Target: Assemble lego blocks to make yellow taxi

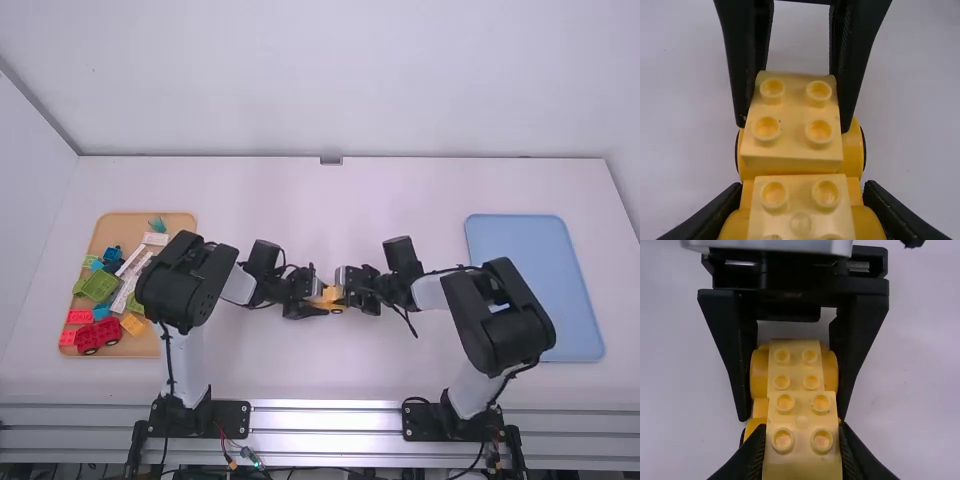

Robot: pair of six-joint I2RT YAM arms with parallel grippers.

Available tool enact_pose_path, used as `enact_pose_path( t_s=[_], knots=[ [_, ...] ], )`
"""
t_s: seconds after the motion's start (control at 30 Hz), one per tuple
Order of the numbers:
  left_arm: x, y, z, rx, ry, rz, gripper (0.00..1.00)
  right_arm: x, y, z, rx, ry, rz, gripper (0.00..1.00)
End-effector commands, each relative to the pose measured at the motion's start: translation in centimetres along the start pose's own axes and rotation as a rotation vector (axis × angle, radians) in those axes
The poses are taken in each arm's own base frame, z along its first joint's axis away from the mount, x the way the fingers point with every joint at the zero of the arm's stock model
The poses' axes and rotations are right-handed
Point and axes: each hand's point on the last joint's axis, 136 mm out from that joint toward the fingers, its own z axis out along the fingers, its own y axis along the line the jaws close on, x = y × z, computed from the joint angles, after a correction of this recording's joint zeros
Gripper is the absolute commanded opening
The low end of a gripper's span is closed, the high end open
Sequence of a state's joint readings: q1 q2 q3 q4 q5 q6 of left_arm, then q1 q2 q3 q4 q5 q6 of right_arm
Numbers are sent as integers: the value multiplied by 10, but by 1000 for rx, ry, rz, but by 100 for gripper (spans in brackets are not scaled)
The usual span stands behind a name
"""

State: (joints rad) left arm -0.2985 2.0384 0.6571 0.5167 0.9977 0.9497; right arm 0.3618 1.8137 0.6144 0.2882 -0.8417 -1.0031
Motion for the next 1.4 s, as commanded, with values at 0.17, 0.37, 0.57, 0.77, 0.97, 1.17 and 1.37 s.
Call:
enact_pose_path(
  t_s=[0.17, 0.37, 0.57, 0.77, 0.97, 1.17, 1.37],
  knots=[
    [0, -3, 2, 13, -3, -22, 39, 3, -3, 1, 0, 12, 22, 13],
    [0, -2, 2, 12, -4, -20, 39, 2, -1, 3, -7, 15, 19, 13],
    [0, -2, 2, 12, -4, -19, 39, 3, -2, 2, -2, 15, 44, 18],
    [0, -2, 2, 12, -4, -20, 39, 2, -1, 3, -3, 14, 39, 34],
    [0, -2, 2, 12, -3, -20, 39, 4, -4, 1, 5, 15, 45, 45],
    [-1, -3, 3, 16, -3, -20, 38, 4, -4, 1, 4, 14, 44, 47],
    [-1, -3, 3, 17, -3, -20, 38, 2, -3, 3, 0, 13, 37, 31]
  ],
)
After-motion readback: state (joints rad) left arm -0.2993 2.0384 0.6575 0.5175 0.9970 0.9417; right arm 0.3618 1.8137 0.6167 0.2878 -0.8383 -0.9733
